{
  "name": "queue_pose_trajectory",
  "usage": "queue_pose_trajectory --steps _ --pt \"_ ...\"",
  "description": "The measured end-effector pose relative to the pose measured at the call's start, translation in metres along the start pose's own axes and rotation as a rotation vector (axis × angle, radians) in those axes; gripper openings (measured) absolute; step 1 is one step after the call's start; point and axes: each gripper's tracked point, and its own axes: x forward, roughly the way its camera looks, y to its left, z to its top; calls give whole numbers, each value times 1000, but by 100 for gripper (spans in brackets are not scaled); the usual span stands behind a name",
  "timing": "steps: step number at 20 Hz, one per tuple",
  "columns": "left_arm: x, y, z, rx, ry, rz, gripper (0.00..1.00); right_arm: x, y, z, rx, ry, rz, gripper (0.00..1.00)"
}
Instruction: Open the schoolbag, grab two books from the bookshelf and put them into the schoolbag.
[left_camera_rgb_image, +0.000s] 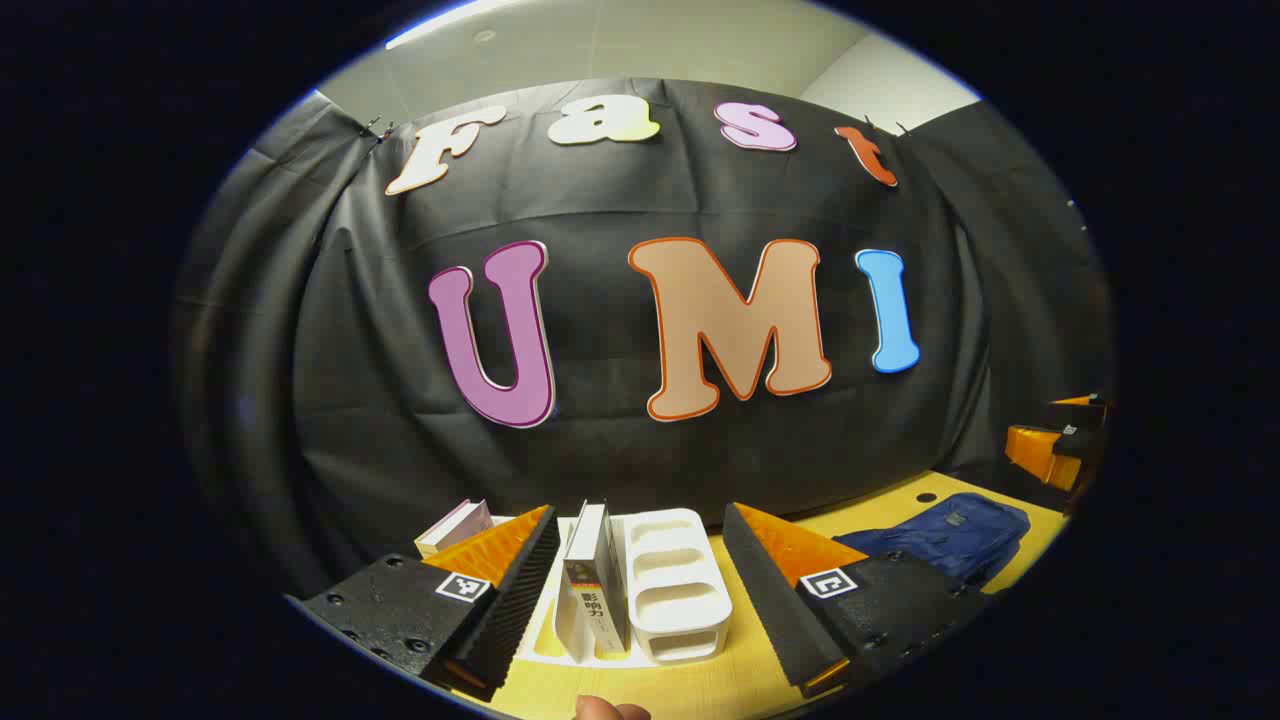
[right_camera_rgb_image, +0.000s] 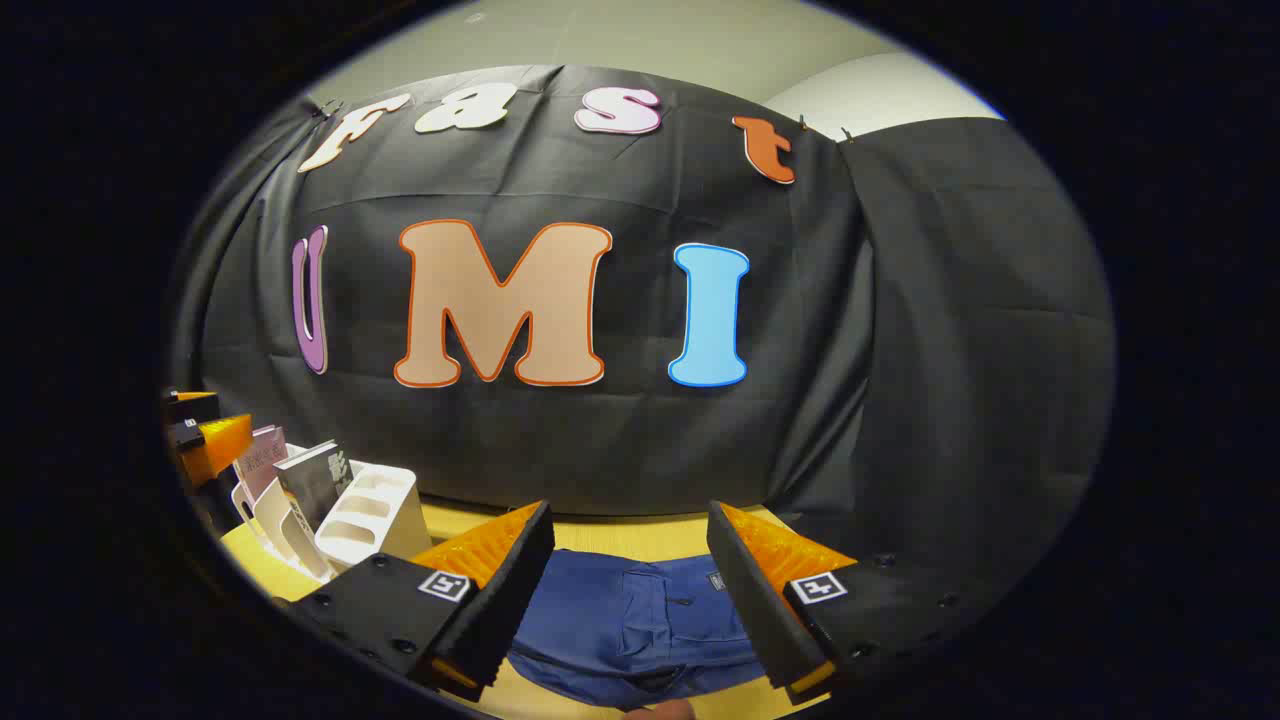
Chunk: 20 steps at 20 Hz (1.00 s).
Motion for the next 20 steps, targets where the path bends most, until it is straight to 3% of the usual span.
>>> queue_pose_trajectory --steps 2,5,7,8,20 --pt "-2 1 2 1 -3 11 96 -1 -1 1 2 2 1 93" --pt "-5 -1 2 -6 3 17 100 -2 -3 2 6 2 7 93" --pt "-7 1 4 -4 -1 28 96 -3 -4 6 12 -7 10 93" --pt "-7 0 5 -1 -3 31 96 -3 -5 7 16 -11 9 99" --pt "-10 12 4 16 4 59 96 -2 5 8 -12 -11 54 99"
